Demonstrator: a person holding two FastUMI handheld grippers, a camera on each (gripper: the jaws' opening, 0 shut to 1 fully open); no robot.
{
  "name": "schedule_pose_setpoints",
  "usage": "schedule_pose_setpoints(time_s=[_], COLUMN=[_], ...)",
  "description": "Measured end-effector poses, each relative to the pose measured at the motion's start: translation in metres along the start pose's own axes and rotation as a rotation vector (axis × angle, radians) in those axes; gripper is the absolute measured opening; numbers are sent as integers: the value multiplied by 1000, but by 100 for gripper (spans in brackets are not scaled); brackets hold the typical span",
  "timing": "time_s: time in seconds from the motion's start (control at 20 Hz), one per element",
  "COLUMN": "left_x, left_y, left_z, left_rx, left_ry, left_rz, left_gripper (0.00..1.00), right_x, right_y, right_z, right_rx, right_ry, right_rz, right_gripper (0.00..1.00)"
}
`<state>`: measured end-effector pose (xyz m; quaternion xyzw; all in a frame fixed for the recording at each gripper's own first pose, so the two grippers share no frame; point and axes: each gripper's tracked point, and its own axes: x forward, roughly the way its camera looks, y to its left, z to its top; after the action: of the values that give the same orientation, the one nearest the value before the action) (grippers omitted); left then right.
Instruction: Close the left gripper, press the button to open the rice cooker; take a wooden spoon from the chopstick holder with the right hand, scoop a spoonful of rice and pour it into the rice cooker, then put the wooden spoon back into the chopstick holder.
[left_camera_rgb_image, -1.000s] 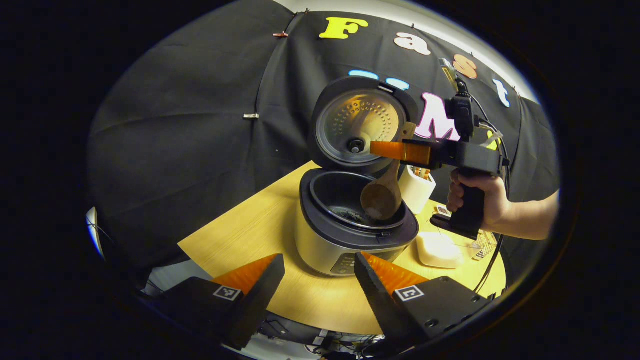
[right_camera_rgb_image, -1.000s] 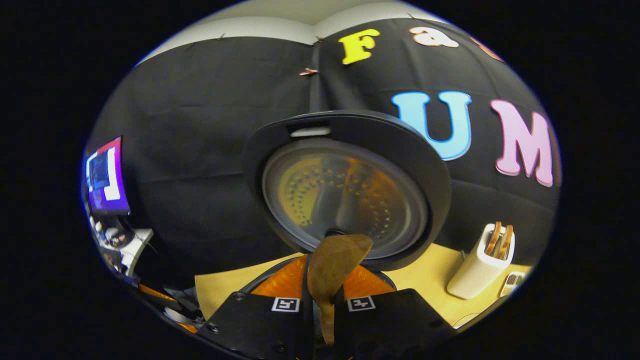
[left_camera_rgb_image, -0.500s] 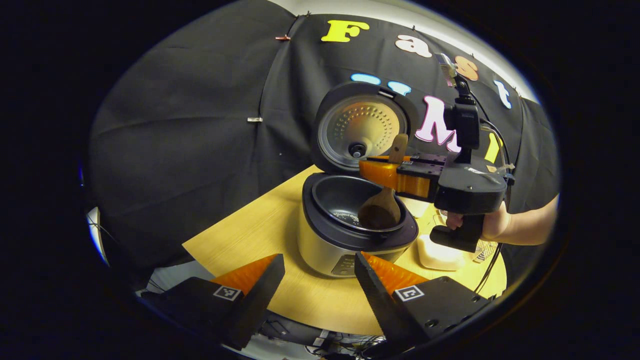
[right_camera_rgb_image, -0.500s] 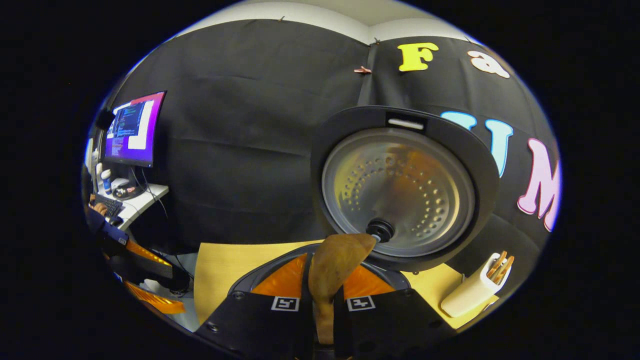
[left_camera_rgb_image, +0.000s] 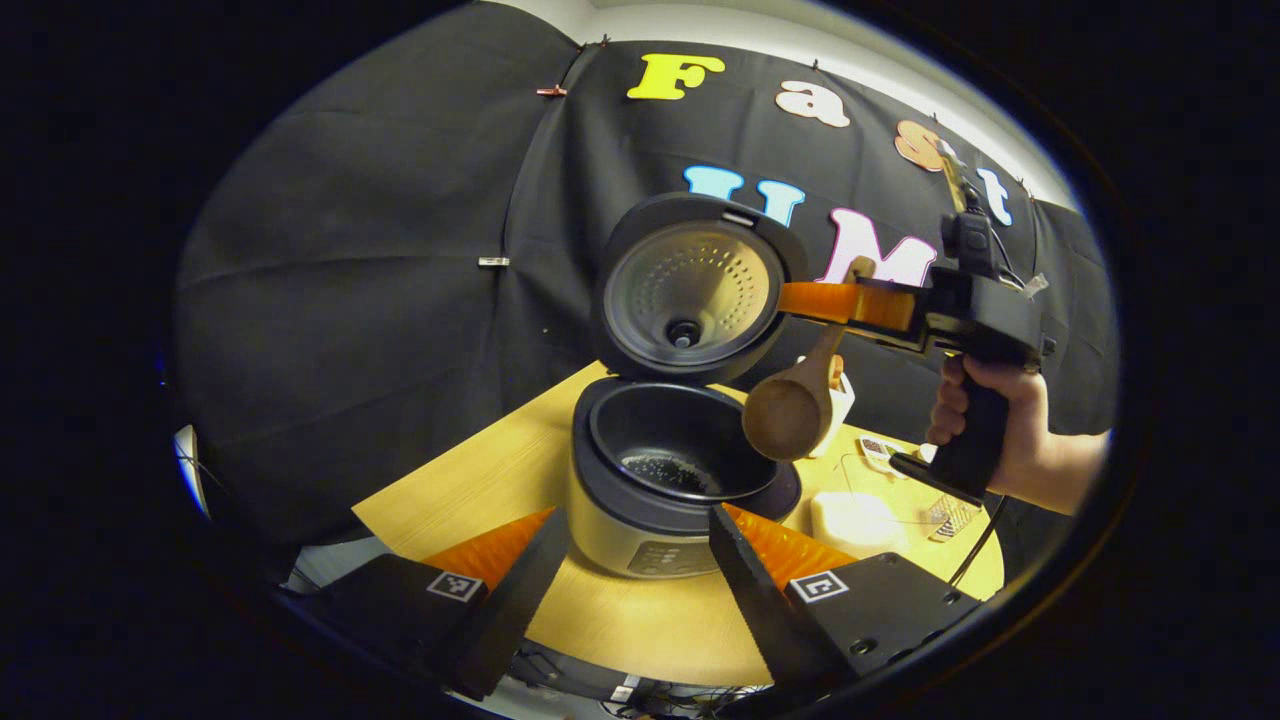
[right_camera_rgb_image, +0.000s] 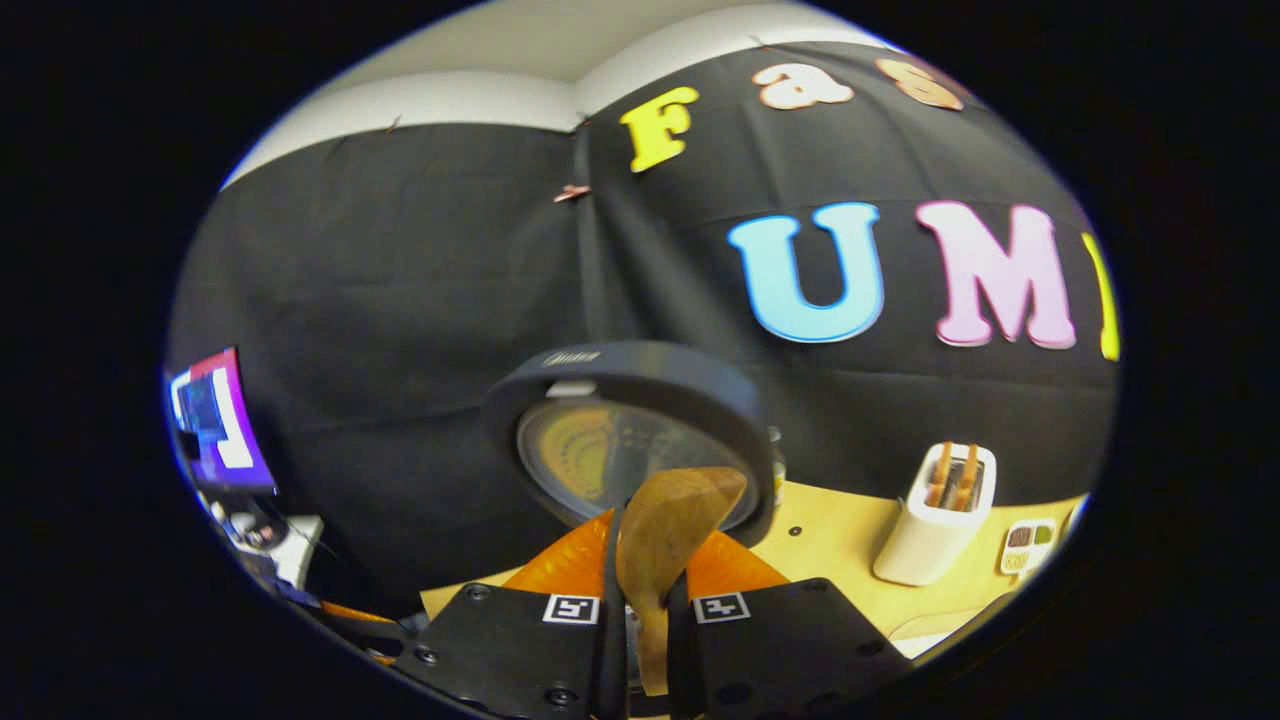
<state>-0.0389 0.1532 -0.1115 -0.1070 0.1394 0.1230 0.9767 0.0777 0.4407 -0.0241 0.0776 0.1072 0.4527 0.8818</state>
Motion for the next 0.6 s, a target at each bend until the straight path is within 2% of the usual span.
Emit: schedule_pose_setpoints(time_s=[0.25, 0.6], left_x=[0, 12], left_y=[-32, -91], left_z=[25, 39], left_rx=[33, 24], left_ry=[-41, -51], left_rz=[-49, -110], left_gripper=[96, 96], right_x=[-61, -168], right_y=[-86, -223], right_z=[51, 61], right_rx=[134, 240], right_ry=[-96, -154], right_rz=[-173, -460], right_gripper=[19, 19])
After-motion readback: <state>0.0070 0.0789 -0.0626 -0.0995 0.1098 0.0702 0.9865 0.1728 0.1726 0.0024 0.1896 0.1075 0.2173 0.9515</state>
